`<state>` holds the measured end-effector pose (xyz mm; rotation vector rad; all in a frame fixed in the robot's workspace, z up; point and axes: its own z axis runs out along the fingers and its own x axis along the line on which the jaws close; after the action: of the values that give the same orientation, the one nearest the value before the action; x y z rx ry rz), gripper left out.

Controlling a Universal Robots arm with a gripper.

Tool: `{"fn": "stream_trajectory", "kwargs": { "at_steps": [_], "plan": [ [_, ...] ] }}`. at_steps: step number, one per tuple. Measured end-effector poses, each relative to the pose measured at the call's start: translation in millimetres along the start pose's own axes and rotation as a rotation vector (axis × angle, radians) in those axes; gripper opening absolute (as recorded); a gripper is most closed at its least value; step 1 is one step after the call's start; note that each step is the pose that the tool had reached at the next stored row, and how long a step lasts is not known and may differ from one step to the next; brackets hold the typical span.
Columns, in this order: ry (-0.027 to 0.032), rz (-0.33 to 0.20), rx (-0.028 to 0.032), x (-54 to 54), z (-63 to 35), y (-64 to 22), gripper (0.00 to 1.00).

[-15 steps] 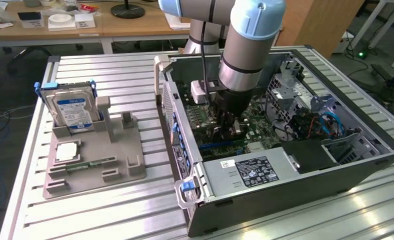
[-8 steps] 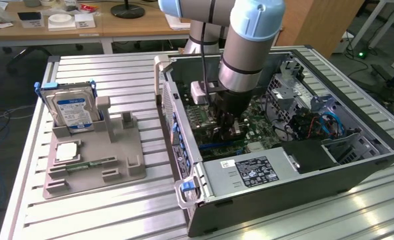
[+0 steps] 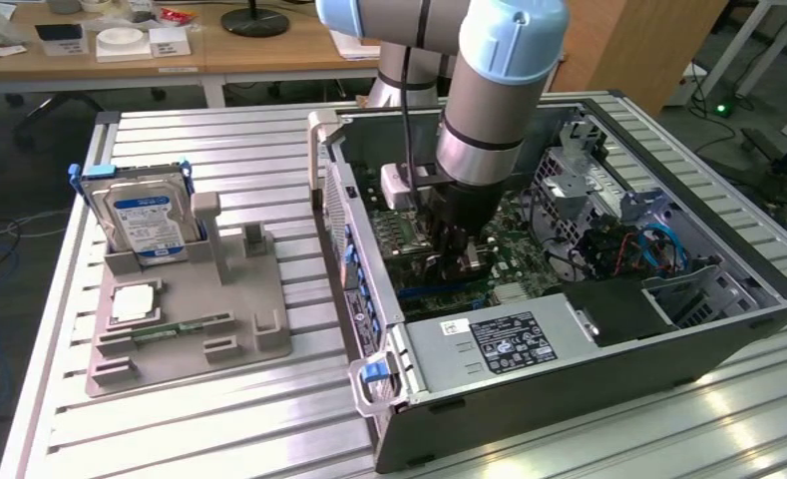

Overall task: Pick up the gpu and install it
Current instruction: 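Insert the gpu into the slot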

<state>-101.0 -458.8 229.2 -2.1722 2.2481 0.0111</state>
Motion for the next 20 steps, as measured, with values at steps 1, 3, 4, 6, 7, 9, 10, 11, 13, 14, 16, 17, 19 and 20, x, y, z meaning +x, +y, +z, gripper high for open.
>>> {"fn": "stream_trajectory", "kwargs": {
  "at_steps": [1, 3, 4, 6, 7, 9, 10, 11, 13, 14, 16, 17, 19, 20],
  "plan": [
    [0.0001, 0.000, -0.0001, 0.0, 0.2, 0.0, 0.28],
    [0.0002, 0.000, -0.0002, 0.0, 0.5, 0.0, 0.28],
    [0.0002, 0.000, -0.0002, 0.0, 0.5, 0.0, 0.28],
    [0.0000, 0.000, 0.0000, 0.0, 0.7, 0.0, 0.28],
    [0.0000, 0.000, -0.0001, 0.0, 0.7, 0.0, 0.28],
    [0.0000, 0.000, 0.0000, 0.0, 0.7, 0.0, 0.28],
    [0.0000, 0.000, 0.0000, 0.0, 0.7, 0.0, 0.28],
    [-0.0001, 0.000, 0.0000, 0.0, 0.7, 0.0, 0.28],
    [0.0000, 0.000, 0.0000, 0.0, 0.7, 0.0, 0.28],
    [0.0001, 0.000, -0.0001, 0.0, 0.7, 0.0, 0.28],
    [0.0001, 0.000, -0.0001, 0.0, 0.7, 0.0, 0.28],
    [0.0000, 0.000, -0.0002, 0.0, 0.8, 0.0, 0.28],
    [-0.0003, 0.000, -0.0010, 0.0, 1.3, 0.7, 0.28],
    [-0.0001, 0.000, -0.0017, 0.0, 1.4, 0.8, 0.28]
  ]
}}
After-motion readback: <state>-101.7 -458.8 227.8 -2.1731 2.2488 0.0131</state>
